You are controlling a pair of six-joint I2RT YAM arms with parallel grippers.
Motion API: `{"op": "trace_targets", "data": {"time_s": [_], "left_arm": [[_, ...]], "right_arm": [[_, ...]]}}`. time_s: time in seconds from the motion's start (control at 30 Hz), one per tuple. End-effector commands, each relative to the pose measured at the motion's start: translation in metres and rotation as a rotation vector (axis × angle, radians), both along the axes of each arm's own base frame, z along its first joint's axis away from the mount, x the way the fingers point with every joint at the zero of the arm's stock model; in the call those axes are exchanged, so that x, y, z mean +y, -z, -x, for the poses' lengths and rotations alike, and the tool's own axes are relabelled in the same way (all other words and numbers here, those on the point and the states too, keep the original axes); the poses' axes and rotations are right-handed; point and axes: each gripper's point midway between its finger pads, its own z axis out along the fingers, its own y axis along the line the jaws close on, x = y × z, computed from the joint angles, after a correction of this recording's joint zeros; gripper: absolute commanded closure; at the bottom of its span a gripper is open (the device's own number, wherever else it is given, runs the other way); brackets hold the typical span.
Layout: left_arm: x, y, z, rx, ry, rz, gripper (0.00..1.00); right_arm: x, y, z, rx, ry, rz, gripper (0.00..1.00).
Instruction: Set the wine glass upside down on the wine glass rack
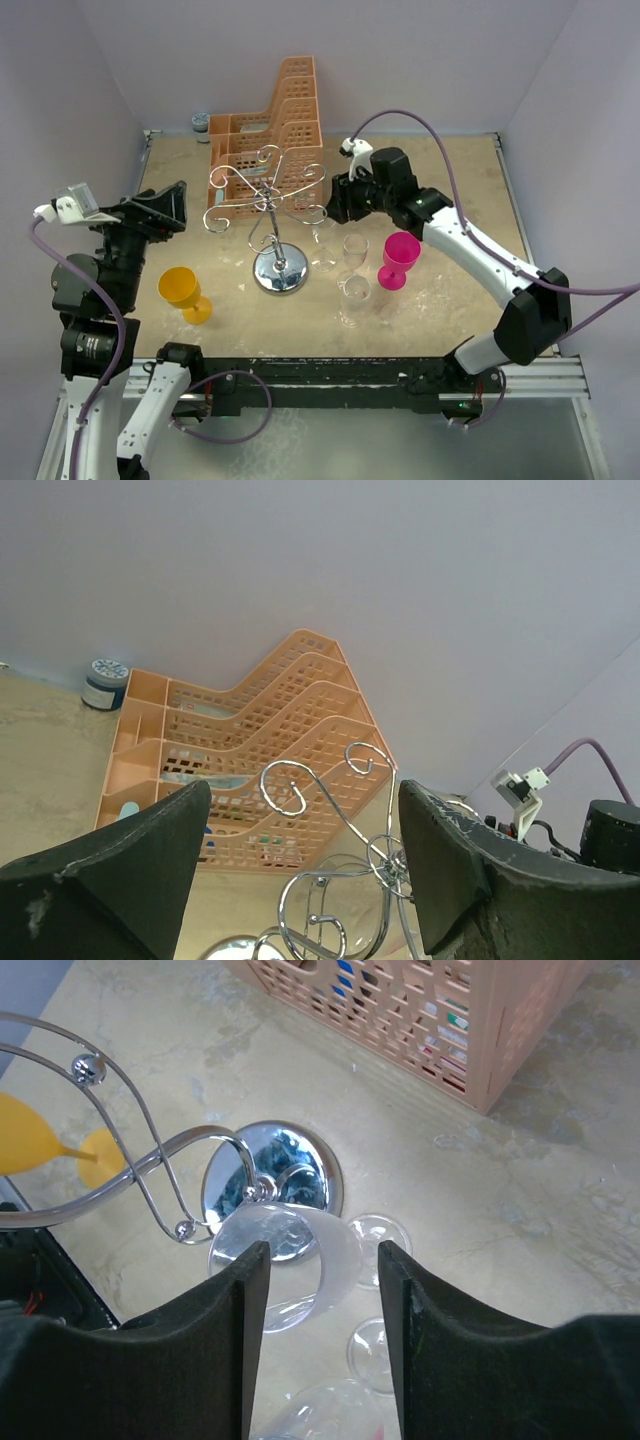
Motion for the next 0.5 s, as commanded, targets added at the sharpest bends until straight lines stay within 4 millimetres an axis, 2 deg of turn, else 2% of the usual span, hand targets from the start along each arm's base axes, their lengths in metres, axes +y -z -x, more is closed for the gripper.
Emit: {"op": "trace_targets", "data": {"time_s": [0.0, 0.2, 0.33, 0.47], "left_arm": [[0.004, -0.016, 0.000, -0.055, -0.022, -0.004, 0.27], [0.008, -0.011, 0.000, -0.042, -0.043, 0.004, 0.28], [0.011, -0.010, -0.003, -0.024, -0.061, 0.005, 0.28], [0.014, -0.007, -0.003, -0.006, -0.074, -0.006, 0.29]], "right_arm": [[0.005, -0.013, -0.003, -0.042, 0.021, 0.006, 0.53], [0.005, 0.001, 0.003, -0.011, 0.051, 0.040, 0.67], [0.004, 0.012, -0.004, 0.006, 0.098, 0.067, 0.76], [0.005, 0.013, -0.008, 0.000, 0.121, 0.068, 0.81]]}}
